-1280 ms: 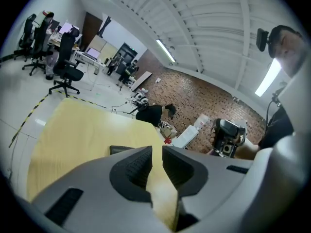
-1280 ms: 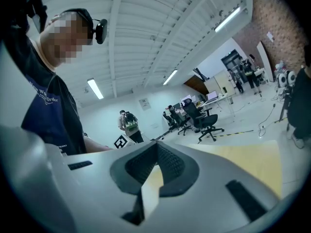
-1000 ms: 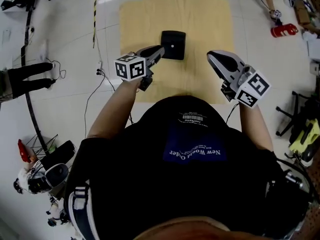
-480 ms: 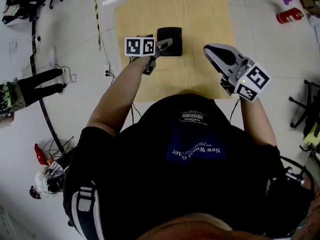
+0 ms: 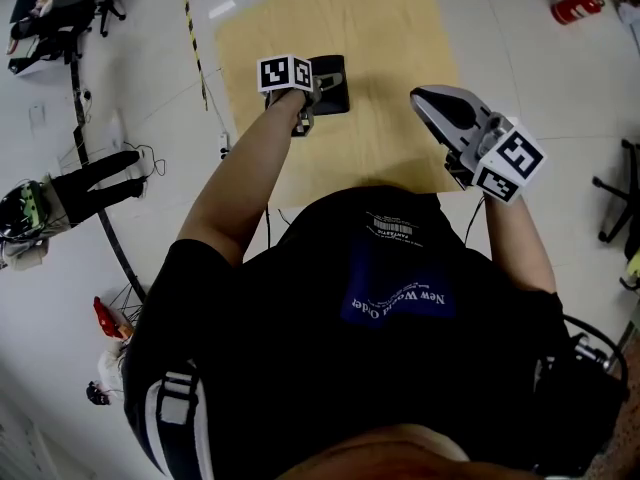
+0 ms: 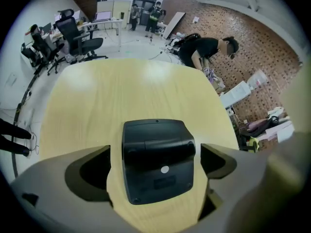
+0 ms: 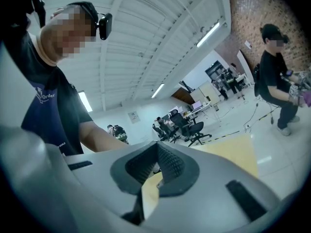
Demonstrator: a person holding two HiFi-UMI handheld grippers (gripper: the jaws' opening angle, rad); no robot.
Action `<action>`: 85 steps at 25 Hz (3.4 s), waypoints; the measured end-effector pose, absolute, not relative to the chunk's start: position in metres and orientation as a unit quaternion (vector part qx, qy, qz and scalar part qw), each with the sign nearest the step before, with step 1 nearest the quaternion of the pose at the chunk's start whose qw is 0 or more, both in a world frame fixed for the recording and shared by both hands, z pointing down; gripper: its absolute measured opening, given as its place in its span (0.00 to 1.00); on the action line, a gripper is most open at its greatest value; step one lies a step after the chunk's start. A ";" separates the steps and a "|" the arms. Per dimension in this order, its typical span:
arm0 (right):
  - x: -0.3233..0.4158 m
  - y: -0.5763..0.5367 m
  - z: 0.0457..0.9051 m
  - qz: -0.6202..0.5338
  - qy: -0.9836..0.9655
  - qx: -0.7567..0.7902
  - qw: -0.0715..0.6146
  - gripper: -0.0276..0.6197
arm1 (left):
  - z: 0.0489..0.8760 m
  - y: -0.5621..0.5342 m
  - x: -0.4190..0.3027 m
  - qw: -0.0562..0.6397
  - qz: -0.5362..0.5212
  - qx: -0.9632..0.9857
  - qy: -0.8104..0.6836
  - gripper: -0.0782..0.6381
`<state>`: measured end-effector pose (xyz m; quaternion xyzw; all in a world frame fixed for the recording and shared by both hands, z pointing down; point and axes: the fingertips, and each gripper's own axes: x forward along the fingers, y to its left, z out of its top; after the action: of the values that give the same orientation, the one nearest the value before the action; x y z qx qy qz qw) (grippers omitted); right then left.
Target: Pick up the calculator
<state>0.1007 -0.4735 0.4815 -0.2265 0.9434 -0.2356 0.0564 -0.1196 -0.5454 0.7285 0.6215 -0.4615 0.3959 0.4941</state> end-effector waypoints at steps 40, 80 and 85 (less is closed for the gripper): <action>0.104 -0.462 0.497 -0.274 0.931 -0.232 0.059 0.02 | 0.758 -0.556 -0.126 0.422 0.483 0.618 -0.454 0.93; -0.013 -0.462 0.361 -0.170 0.974 -0.145 0.026 0.02 | 0.365 -0.465 -0.174 0.291 -0.158 0.892 -0.308 0.93; -0.023 -0.463 0.335 -0.147 0.977 -0.153 0.035 0.02 | 0.323 -0.423 -0.204 0.237 -0.222 0.895 -0.305 0.93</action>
<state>-0.0235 -0.4632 0.3354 -0.1529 0.9766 -0.1474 0.0350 -0.2045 -0.4231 0.3231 0.8954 -0.3050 -0.2215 0.2371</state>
